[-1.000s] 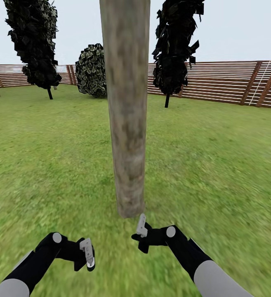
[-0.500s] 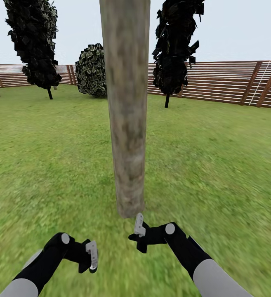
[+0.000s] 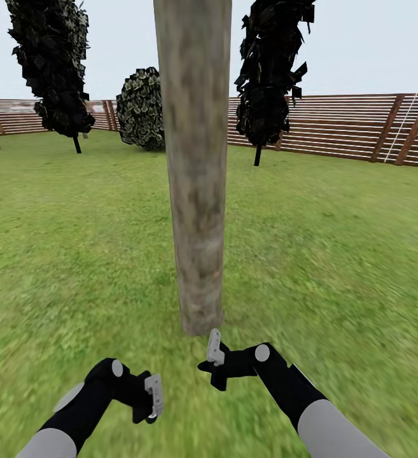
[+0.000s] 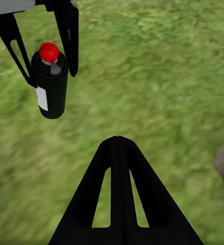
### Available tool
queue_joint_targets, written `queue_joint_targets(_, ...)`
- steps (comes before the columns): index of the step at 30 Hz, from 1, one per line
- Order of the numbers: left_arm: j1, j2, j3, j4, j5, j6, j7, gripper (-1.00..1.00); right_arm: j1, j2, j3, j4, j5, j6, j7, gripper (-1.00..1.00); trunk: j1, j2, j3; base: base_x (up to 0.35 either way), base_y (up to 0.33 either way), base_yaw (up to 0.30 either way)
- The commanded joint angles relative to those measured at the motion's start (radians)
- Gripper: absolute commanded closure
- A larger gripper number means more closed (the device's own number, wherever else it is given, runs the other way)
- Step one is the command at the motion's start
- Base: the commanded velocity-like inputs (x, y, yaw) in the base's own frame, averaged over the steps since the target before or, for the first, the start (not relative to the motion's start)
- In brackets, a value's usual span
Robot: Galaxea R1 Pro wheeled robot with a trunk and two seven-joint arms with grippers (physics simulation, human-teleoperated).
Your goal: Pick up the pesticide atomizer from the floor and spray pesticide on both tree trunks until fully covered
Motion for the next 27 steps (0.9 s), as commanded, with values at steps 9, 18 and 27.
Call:
queue_joint_targets(9, -0.002, -0.03, 0.0, 0.0, -0.001, 0.0, 0.0, 1.0, 0.0, 0.0, 0.0, 0.001, 0.0, 0.0, 0.0, 1.0, 0.0, 0.0, 0.0, 0.0, 0.0, 0.0)
queue_joint_targets(18, -0.003, -0.034, 0.0, 0.0, 0.002, 0.0, -0.001, 1.0, 0.0, 0.0, 0.061, 0.009, 0.001, 0.0, 0.0, 1.0, 0.0, 0.0, 0.0, 0.0, 0.0, 0.0)
queue_joint_targets(27, -0.019, -0.042, 0.0, 0.0, 0.005, 0.0, -0.003, 1.0, 0.0, -0.001, 0.101, 0.009, 0.002, 0.0, -0.002, 1.0, 0.0, 0.0, 0.0, 0.0, 0.0, 0.0)
